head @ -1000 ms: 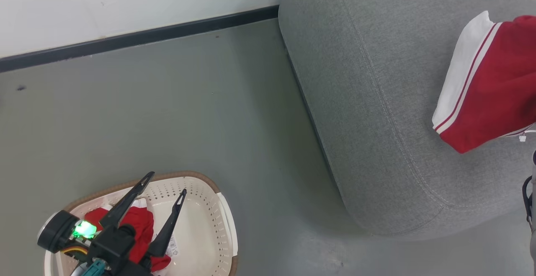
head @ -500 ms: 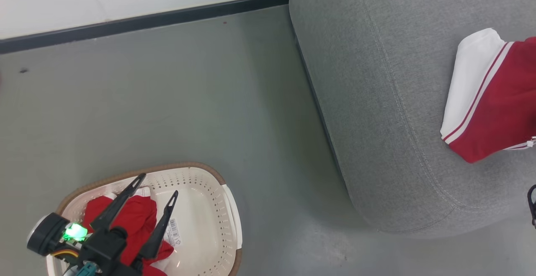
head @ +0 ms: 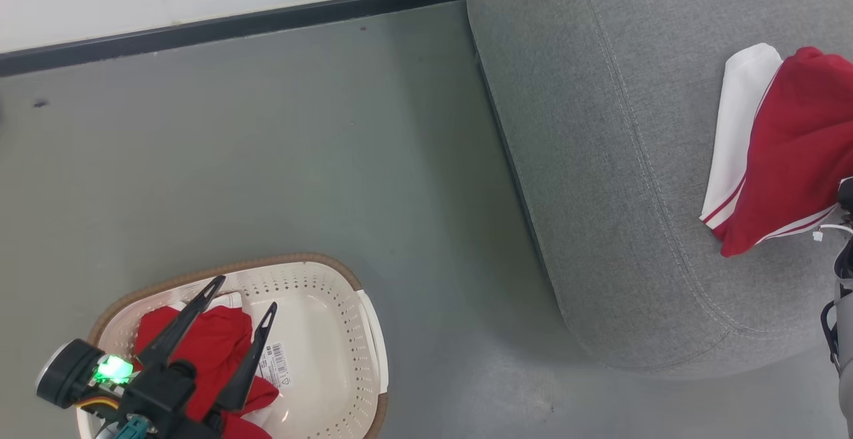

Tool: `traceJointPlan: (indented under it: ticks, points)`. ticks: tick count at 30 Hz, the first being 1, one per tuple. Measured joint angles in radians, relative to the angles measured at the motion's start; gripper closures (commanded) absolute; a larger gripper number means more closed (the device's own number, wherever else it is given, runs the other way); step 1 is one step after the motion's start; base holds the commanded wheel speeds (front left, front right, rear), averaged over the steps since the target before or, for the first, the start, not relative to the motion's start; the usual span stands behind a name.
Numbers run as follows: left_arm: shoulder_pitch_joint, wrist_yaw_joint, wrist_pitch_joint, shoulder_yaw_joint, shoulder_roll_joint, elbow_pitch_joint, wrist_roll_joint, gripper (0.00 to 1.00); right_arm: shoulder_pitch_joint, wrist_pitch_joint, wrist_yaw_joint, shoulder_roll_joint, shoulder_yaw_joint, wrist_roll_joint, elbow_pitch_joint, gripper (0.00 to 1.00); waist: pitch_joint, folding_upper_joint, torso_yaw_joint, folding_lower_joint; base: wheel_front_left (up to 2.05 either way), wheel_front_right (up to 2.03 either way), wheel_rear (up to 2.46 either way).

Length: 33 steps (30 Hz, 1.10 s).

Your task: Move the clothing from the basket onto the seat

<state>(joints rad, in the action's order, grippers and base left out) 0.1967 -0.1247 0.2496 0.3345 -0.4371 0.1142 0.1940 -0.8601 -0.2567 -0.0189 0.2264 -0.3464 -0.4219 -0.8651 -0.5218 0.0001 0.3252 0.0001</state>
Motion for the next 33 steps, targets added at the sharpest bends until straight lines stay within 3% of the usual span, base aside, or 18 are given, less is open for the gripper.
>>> traceJointPlan:
  ticks: [8,24,33]
  points:
    - [0.0,0.0,0.0,0.001,0.024,0.017,0.007,0.0,0.006,0.0,0.002,0.005,0.03,0.053,-0.023,0.0,0.024,0.0,0.002,-0.0001,0.0,0.0,0.0]
    - [0.0,-0.007,0.0,-0.006,0.083,0.056,0.028,0.0,0.12,0.0,0.056,0.031,0.146,0.174,-0.105,0.0,0.103,-0.0001,0.023,-0.0002,0.0,0.0,0.0]
    - [0.0,-0.007,0.0,-0.002,0.129,0.096,0.032,0.0,0.177,0.0,0.07,0.028,0.165,0.185,-0.109,0.0,0.16,-0.0001,0.027,-0.0002,0.0,0.0,0.0]
